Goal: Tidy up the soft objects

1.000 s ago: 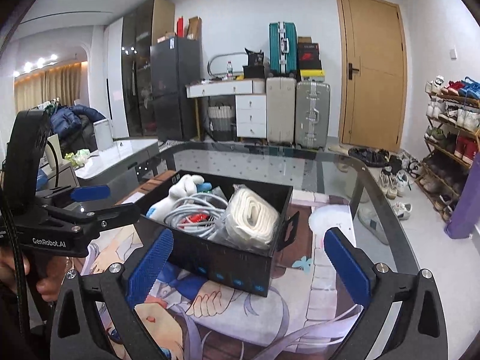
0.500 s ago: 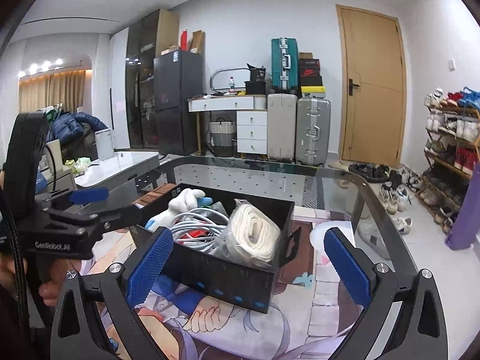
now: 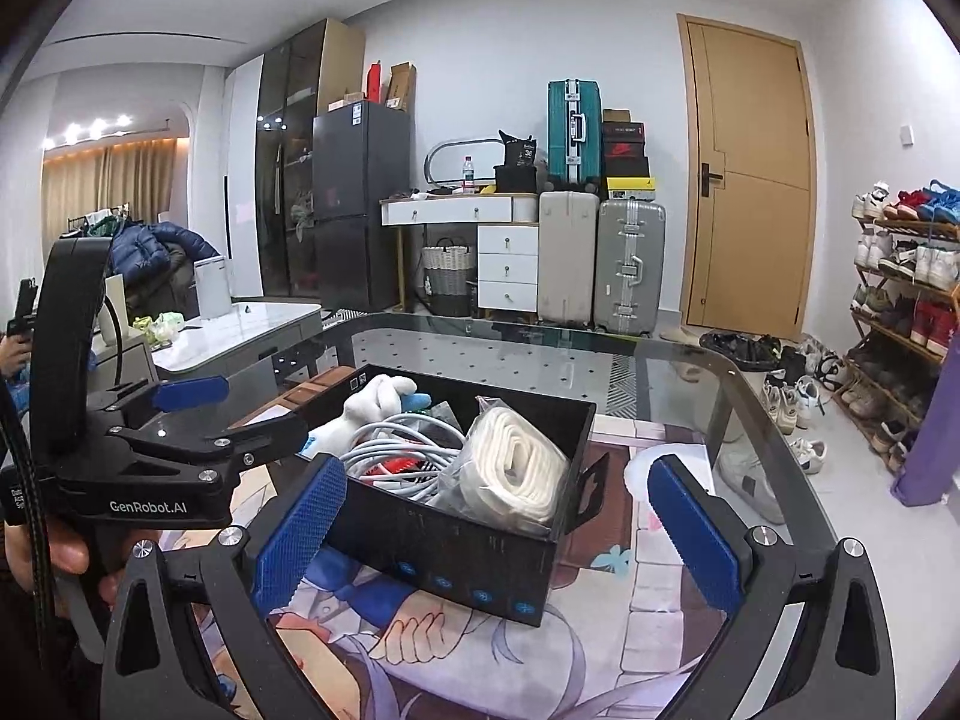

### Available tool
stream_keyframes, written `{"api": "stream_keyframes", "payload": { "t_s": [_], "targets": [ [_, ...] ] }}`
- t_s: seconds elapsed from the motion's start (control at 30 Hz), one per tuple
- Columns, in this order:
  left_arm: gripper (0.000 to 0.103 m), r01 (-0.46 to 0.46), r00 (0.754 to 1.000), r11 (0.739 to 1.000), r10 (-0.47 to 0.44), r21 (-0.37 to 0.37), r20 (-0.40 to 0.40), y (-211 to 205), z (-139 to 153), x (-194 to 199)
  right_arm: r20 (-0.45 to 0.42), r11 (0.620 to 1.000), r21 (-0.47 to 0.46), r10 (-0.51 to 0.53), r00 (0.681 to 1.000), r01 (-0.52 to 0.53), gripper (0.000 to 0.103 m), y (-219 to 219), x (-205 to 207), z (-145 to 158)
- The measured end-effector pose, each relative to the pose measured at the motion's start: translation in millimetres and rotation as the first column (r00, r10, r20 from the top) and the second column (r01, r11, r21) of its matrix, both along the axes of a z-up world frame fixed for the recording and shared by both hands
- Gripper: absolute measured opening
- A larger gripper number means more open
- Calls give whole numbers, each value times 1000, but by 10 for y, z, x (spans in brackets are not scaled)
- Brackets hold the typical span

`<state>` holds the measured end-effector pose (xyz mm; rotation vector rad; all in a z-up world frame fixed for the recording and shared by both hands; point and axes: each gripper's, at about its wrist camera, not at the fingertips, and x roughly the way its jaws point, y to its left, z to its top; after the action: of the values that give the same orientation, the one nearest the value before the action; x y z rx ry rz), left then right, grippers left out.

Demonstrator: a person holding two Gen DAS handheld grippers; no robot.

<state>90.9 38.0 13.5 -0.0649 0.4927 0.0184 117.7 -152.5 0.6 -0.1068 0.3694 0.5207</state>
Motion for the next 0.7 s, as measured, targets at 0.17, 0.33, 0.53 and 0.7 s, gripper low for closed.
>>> {"api": "stream_keyframes", "payload": {
  "t_s": [0.17,0.33,0.53,0.7],
  "targets": [
    [103,-10,1000,1000,10,-1,-17,14,-11,27,0,999,-22,-26,1000,26,102,31,3,-8],
    [103,-15,1000,1000,15,-21,-12,51,-10,4,8,999,-19,-28,1000,28,102,45,-7,-2],
    [103,-13,1000,999,12,-29,-8,65,-3,5,-4,999,-12,-29,1000,29,102,21,30,-6],
    [103,-14,1000,999,14,-31,-7,84,-7,-8,-6,1000,-10,-28,1000,28,102,10,39,-3]
  ]
}}
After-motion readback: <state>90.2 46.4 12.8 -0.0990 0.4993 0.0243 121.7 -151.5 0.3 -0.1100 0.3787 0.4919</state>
